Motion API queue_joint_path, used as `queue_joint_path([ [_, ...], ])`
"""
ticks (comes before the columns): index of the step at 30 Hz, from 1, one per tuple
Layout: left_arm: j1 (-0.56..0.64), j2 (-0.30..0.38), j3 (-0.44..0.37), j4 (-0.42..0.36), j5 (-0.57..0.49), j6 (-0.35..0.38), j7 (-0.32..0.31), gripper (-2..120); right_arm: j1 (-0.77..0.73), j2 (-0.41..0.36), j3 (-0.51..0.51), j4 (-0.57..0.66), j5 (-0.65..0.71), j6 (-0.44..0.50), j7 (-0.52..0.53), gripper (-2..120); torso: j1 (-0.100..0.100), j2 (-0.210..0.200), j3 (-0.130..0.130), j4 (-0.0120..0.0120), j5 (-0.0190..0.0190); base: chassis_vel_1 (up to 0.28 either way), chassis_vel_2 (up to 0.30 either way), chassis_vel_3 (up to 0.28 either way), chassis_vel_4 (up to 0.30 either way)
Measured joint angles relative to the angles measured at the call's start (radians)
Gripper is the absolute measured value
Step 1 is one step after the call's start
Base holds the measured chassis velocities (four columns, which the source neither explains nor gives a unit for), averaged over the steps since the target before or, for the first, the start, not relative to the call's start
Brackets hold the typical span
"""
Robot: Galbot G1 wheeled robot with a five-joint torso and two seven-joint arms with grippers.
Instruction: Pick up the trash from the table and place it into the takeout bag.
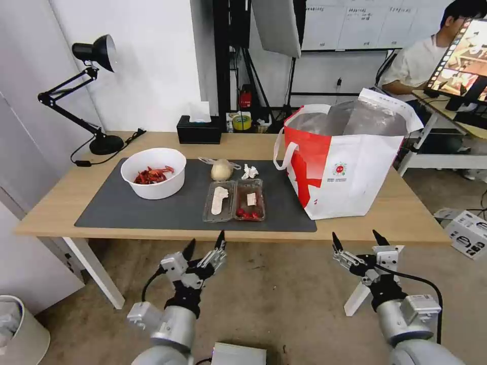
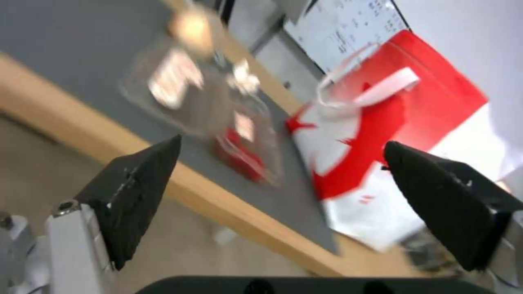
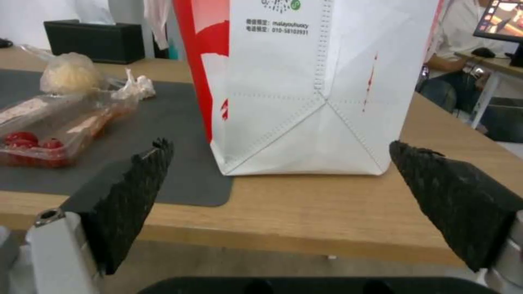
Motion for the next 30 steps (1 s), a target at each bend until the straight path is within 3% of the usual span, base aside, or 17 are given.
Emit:
queue_joint_path([
  [1,0.000,0.000,0.000,0.000,0.000,0.000,0.000,100,0.000,0.000,0.000,0.000,0.000,0.000,0.000,100,0.000,0.000,0.000,0.0000,0.0000,0.000,0.000,0.000,0.000],
  [4,-0.059,0.006,0.018,0.004,-0.155,0.072,-0.085,100,-0.001,0.000,0.002,0.002,0.000,0.000,0.001,100,0.000,0.000,0.000,0.0000,0.0000,0.000,0.000,0.000,0.000],
  [8,-0.100,0.015,0.024,0.039,-0.240,0.087,-0.112,100,-0.001,0.000,0.002,0.004,-0.002,0.000,0.002,100,0.000,0.000,0.000,-0.0001,-0.0001,0.000,0.000,0.000,0.000],
  [19,-0.205,0.005,0.018,0.173,-0.318,0.077,-0.108,100,0.000,-0.013,0.004,0.003,-0.002,-0.005,0.004,100,0.000,0.000,0.000,0.0000,-0.0001,0.000,0.000,0.000,0.000],
  [30,-0.306,-0.004,0.013,0.244,-0.392,0.065,-0.130,100,-0.002,-0.016,0.010,0.003,-0.002,-0.008,0.006,100,0.000,0.000,0.000,0.0000,0.0000,0.000,0.000,0.000,0.000],
])
